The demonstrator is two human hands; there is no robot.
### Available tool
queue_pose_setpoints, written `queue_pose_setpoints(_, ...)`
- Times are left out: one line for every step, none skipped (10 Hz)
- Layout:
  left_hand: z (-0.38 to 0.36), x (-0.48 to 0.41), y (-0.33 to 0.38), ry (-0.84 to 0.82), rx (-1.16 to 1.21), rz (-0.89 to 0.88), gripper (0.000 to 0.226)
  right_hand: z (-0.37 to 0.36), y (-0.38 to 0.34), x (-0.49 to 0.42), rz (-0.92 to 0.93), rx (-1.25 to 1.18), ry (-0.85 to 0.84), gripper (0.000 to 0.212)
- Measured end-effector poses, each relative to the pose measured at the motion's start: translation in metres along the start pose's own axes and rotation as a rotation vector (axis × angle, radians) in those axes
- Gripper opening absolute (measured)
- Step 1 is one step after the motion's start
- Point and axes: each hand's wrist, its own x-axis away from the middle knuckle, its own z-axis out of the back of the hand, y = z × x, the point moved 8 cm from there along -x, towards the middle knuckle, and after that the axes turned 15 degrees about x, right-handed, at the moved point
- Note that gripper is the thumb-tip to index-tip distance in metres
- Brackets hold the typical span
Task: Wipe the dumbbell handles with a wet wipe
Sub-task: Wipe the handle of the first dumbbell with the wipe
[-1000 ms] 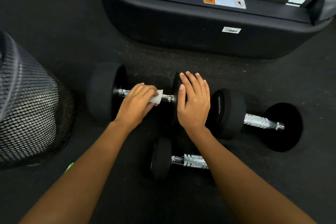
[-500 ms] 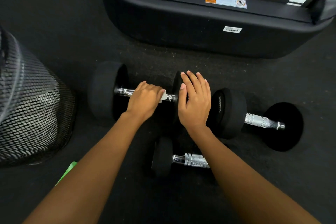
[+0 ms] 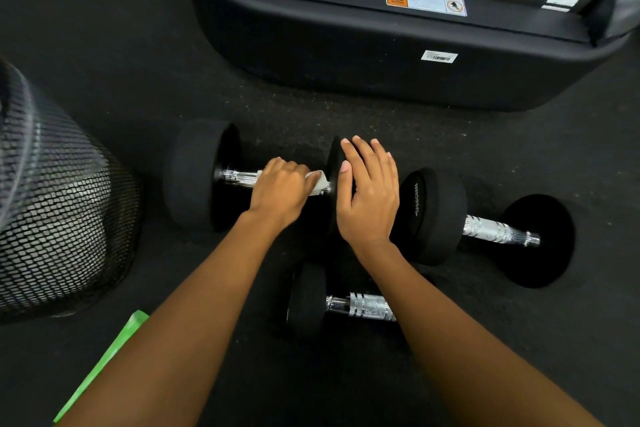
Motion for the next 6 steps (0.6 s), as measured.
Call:
queue_pose_setpoints(-0.003,0.002,0.008,-0.029,0.084,-0.081,0.038,0.001,0.0,0.0,0.002,-0.004,0.014,0.039)
queue_pose_setpoints(0.001,0.01,0.0,-0.08,0.17,-0.162,0.038,0.001,0.0,0.0,0.002,-0.008,0.017,0.039)
queue_pose_setpoints(0.009,0.01,-0.011,-0.064,0.173,-0.123,0.038,0.002,0.0,0.001,0.002,-0.009,0.021,0.039)
queue_pose_setpoints(0.005,0.007,0.001,-0.014,0.17,-0.085,0.036,0.002,0.0,0.001,0.001,-0.004,0.022,0.039)
queue_pose_setpoints(-0.001,0.01,0.012,0.036,0.213,-0.134,0.033,0.002,-0.001,0.001,0.0,-0.008,0.022,0.039)
queue_pose_setpoints(0.003,0.017,0.009,0.027,0.233,-0.219,0.035,0.002,-0.003,0.001,0.004,-0.004,0.021,0.039)
